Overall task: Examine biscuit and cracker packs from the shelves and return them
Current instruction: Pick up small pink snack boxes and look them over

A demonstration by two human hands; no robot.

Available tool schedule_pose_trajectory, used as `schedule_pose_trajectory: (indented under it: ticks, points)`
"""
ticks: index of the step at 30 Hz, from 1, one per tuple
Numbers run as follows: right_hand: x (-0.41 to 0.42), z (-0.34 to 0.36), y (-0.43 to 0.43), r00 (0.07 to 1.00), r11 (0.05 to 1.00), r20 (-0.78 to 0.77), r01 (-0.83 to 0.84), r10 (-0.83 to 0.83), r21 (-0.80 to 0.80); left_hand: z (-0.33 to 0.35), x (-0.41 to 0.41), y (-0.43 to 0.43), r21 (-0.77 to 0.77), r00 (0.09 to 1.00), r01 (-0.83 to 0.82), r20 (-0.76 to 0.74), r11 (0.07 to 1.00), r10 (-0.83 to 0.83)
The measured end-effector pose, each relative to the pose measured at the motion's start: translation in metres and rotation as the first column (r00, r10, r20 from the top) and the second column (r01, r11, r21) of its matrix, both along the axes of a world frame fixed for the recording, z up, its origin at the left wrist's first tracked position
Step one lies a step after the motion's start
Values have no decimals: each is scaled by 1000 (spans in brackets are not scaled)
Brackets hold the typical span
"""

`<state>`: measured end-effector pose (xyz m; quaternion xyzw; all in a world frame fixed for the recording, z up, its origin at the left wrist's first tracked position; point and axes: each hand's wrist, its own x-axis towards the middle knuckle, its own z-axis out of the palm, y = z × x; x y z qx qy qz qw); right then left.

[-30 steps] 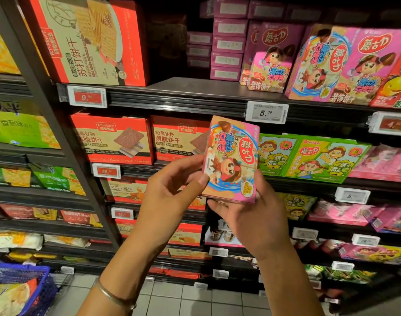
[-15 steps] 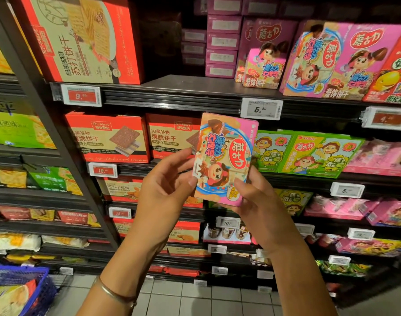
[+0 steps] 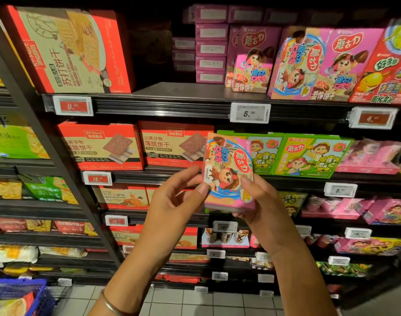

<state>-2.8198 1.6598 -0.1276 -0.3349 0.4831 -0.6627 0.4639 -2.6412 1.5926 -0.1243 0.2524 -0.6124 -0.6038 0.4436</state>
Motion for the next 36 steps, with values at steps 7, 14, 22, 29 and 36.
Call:
schedule_pose_trajectory:
  ticks: [7, 14, 22, 29, 36]
  points:
    - [-10, 9, 7, 991, 998, 124, -37, 43, -53, 16, -21, 6, 80, 1000, 20, -6, 997, -19]
    - [-29, 27, 20, 994, 991, 31, -103, 106, -84, 32, -43, 6, 150, 997, 76, 4, 986, -77]
    - [-56, 6, 19, 992, 998, -122, -35, 40, 44, 34, -68, 14, 67, 998, 51, -33, 996, -49]
    - [-74, 8, 16, 983, 997, -185, -21, 8, -73, 39, -76, 5, -50, 993, 39, 118, 998, -32]
    - [-72, 34, -3, 951, 978, -300, 14, -77, -207, 53, -77, -31, -69, 997, -66, 39, 995, 68]
